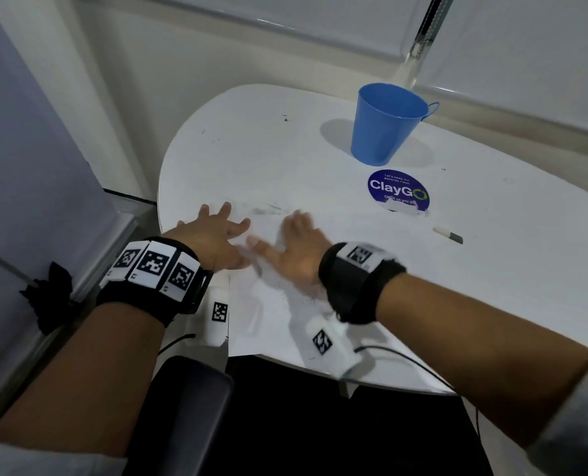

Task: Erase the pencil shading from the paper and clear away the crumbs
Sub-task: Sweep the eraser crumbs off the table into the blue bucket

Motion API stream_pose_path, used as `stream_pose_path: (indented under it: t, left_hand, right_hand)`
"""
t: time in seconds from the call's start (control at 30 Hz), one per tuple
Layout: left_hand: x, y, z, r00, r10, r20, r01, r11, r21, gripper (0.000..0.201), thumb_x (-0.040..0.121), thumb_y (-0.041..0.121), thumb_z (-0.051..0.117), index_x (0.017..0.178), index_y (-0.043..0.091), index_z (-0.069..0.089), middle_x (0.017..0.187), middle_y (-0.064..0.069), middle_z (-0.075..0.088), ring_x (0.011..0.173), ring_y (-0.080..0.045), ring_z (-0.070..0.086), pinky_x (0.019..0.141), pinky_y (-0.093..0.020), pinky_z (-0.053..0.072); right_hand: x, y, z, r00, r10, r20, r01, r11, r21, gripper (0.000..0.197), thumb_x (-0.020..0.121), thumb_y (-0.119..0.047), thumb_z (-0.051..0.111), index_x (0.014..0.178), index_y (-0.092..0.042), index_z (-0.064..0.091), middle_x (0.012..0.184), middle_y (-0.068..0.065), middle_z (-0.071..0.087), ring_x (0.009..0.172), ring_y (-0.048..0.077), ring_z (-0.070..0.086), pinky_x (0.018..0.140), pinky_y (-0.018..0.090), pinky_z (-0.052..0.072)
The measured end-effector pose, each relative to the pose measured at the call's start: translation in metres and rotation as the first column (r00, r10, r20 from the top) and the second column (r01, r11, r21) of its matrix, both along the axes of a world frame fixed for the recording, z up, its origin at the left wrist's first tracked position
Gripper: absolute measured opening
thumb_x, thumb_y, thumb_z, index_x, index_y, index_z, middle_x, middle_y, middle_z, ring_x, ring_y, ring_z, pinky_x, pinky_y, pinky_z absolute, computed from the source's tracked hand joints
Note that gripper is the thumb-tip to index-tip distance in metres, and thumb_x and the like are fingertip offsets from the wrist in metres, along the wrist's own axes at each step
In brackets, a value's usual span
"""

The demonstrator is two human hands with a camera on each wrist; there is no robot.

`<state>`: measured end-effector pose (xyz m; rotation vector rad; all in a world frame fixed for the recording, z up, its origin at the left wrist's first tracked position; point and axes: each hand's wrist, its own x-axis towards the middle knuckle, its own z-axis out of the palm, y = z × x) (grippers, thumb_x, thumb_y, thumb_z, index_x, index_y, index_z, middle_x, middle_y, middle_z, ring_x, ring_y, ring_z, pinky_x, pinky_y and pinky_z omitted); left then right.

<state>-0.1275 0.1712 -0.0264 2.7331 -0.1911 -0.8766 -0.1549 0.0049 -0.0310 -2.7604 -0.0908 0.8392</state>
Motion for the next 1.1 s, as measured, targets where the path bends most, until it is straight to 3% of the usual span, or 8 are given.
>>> stream_pose_path:
  t: [0.13, 0.3, 0.47, 0.6, 0.73, 0.87, 1.0, 1.1]
  left_hand:
    - [0.000, 0.003, -0.002, 0.999, -0.033, -0.002, 0.033, 0.999, -0.007, 0.087, 0.093, 0.033, 0.069, 0.159, 0.041, 0.012, 0.167, 0.010, -0.016, 0.153, -0.020, -0.022, 0.123, -0.053, -0.005]
    - [0.000, 0.002, -0.004, 1.000, 0.006, 0.004, -0.006, 1.000, -0.012, 0.079, 0.098, 0.038, 0.063, 0.159, 0.042, 0.014, 0.167, 0.013, -0.015, 0.153, -0.016, -0.022, 0.123, -0.050, -0.005]
    - [0.002, 0.005, -0.007, 1.000, 0.005, 0.006, -0.005, 1.000, -0.022, 0.086, 0.092, 0.046, 0.068, 0.159, 0.041, 0.015, 0.167, 0.011, -0.016, 0.152, -0.016, -0.023, 0.124, -0.050, -0.003]
    - [0.000, 0.003, -0.005, 1.000, 0.004, 0.015, -0.004, 1.000, 0.002, 0.081, 0.096, 0.044, 0.064, 0.159, 0.042, 0.013, 0.167, 0.010, -0.016, 0.153, -0.016, -0.021, 0.125, -0.049, -0.002]
    - [0.004, 0.003, -0.010, 0.999, -0.039, 0.018, 0.038, 0.998, 0.052, 0.089, 0.090, 0.053, 0.066, 0.159, 0.045, 0.009, 0.168, 0.007, -0.017, 0.154, -0.022, -0.018, 0.125, -0.054, 0.001]
    - [-0.004, 0.000, 0.001, 1.000, 0.008, 0.015, -0.008, 1.000, 0.021, 0.086, 0.092, 0.047, 0.067, 0.159, 0.041, 0.013, 0.168, 0.005, -0.013, 0.155, -0.022, -0.013, 0.126, -0.049, 0.004]
    - [0.003, 0.005, -0.007, 0.998, -0.068, 0.018, 0.067, 0.996, 0.062, 0.092, 0.091, 0.048, 0.067, 0.159, 0.043, 0.007, 0.168, 0.004, -0.016, 0.155, -0.027, -0.015, 0.124, -0.056, 0.004]
    - [-0.002, 0.004, -0.003, 1.000, 0.017, 0.000, -0.017, 0.999, 0.034, 0.093, 0.089, 0.049, 0.070, 0.159, 0.044, 0.008, 0.168, 0.008, -0.013, 0.155, -0.027, -0.011, 0.125, -0.050, 0.005]
  right_hand:
    - [-0.013, 0.003, 0.013, 0.997, 0.047, -0.053, -0.037, 0.984, 0.175, 0.095, 0.092, -0.073, 0.015, 0.156, -0.005, -0.003, 0.165, 0.009, -0.006, 0.152, 0.022, -0.004, 0.121, 0.039, 0.004]
    - [0.018, -0.031, 0.004, 0.992, -0.122, 0.034, 0.121, 0.992, 0.033, 0.114, 0.076, -0.088, -0.003, 0.157, -0.009, 0.002, 0.164, 0.017, -0.005, 0.152, 0.027, -0.010, 0.121, 0.051, 0.001]
    - [-0.013, -0.007, 0.025, 0.982, 0.023, -0.187, 0.057, 0.911, 0.408, 0.069, 0.096, -0.066, 0.000, 0.156, -0.033, -0.003, 0.165, 0.000, -0.006, 0.151, 0.014, -0.011, 0.122, 0.044, -0.008]
    - [0.010, -0.009, 0.021, 0.994, -0.066, -0.089, 0.089, 0.952, 0.294, 0.078, 0.095, -0.068, 0.001, 0.158, -0.023, -0.003, 0.165, 0.010, -0.006, 0.152, 0.022, -0.011, 0.122, 0.050, -0.006]
    - [-0.008, 0.012, 0.010, 0.973, 0.202, -0.108, -0.152, 0.923, 0.354, 0.107, 0.069, -0.089, -0.011, 0.158, -0.030, 0.000, 0.166, 0.007, -0.004, 0.151, 0.018, -0.013, 0.121, 0.047, -0.007]
    - [0.009, 0.008, 0.015, 1.000, 0.007, -0.020, 0.001, 0.939, 0.344, 0.087, 0.090, -0.072, -0.003, 0.159, -0.019, 0.005, 0.165, 0.007, -0.004, 0.152, 0.017, -0.011, 0.122, 0.046, -0.006]
    - [-0.006, 0.020, 0.005, 0.977, 0.206, -0.057, -0.181, 0.941, 0.287, 0.090, 0.087, -0.076, -0.006, 0.158, -0.022, 0.001, 0.165, 0.007, -0.007, 0.151, 0.017, -0.013, 0.122, 0.045, -0.007]
    - [0.003, 0.017, 0.013, 0.988, 0.128, -0.089, -0.074, 0.889, 0.452, 0.081, 0.092, -0.070, -0.003, 0.159, -0.026, 0.005, 0.166, 0.006, 0.001, 0.152, 0.018, -0.010, 0.122, 0.046, -0.007]
